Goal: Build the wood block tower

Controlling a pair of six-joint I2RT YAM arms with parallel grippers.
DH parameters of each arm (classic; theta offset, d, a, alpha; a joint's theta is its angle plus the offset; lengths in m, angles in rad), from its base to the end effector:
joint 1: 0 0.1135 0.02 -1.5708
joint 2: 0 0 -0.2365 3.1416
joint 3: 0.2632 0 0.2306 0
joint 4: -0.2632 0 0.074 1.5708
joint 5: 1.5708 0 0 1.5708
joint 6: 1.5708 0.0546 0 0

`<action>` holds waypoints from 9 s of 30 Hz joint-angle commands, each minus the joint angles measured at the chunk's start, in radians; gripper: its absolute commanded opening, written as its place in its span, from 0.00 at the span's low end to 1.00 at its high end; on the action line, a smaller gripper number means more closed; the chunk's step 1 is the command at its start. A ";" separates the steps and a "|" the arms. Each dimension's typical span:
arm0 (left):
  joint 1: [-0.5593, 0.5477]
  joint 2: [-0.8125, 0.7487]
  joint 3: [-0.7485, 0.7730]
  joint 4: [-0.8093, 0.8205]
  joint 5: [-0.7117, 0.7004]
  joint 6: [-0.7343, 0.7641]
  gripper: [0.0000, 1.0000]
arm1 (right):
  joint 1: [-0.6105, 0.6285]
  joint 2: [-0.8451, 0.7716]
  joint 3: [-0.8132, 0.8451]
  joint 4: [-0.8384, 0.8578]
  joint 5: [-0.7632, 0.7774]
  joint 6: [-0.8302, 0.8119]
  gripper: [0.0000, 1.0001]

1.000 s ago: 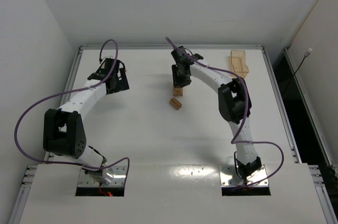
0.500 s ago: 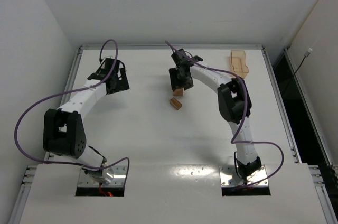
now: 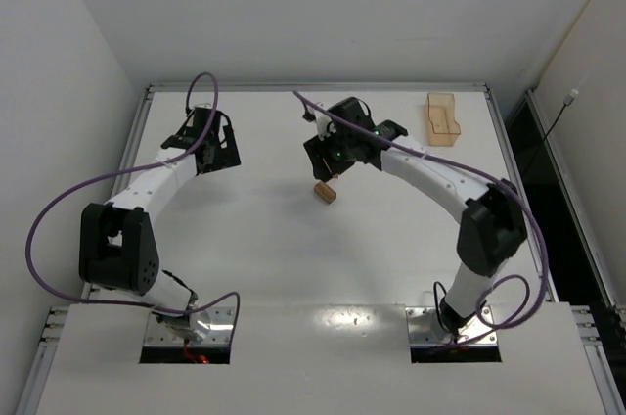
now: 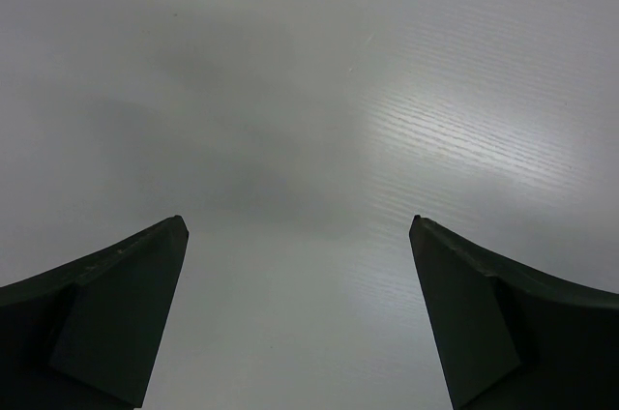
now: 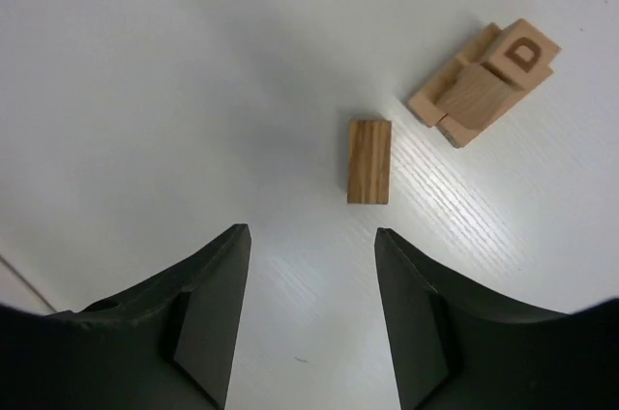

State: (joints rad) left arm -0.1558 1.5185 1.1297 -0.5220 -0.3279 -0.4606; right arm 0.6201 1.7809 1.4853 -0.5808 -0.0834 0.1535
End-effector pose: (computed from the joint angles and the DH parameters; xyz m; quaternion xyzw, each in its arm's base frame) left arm 0.3124 -0.0313 0.2215 -0.1940 0.9145 0.0502 0.3515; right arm 0.3082 0.2257 0.2387 -0.2310 0.9108 0.1645 0.3001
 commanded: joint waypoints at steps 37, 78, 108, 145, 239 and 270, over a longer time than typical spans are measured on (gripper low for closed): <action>0.015 -0.006 0.036 0.013 0.075 0.076 1.00 | 0.009 0.291 0.052 0.018 0.034 -0.249 0.43; 0.105 -0.035 -0.018 0.025 -0.008 0.014 1.00 | -0.045 0.101 0.437 -0.228 0.194 0.325 0.00; 0.105 -0.003 0.005 0.025 0.019 0.004 1.00 | -0.094 0.482 0.613 -0.275 0.257 0.405 0.00; 0.105 0.016 -0.004 0.025 0.047 0.004 1.00 | -0.105 0.519 0.604 -0.257 0.186 0.396 0.42; -0.082 0.384 0.778 -0.260 0.739 0.387 0.00 | -0.606 -0.268 -0.071 0.038 -0.249 0.069 0.91; -0.412 0.678 1.070 -0.392 0.664 0.671 0.00 | -0.715 -0.287 -0.129 0.067 -0.475 0.026 0.93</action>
State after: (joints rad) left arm -0.5743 2.1918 2.1887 -0.9470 0.3550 0.2054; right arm -0.0895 1.5299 1.3609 -0.5571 -0.5285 0.1989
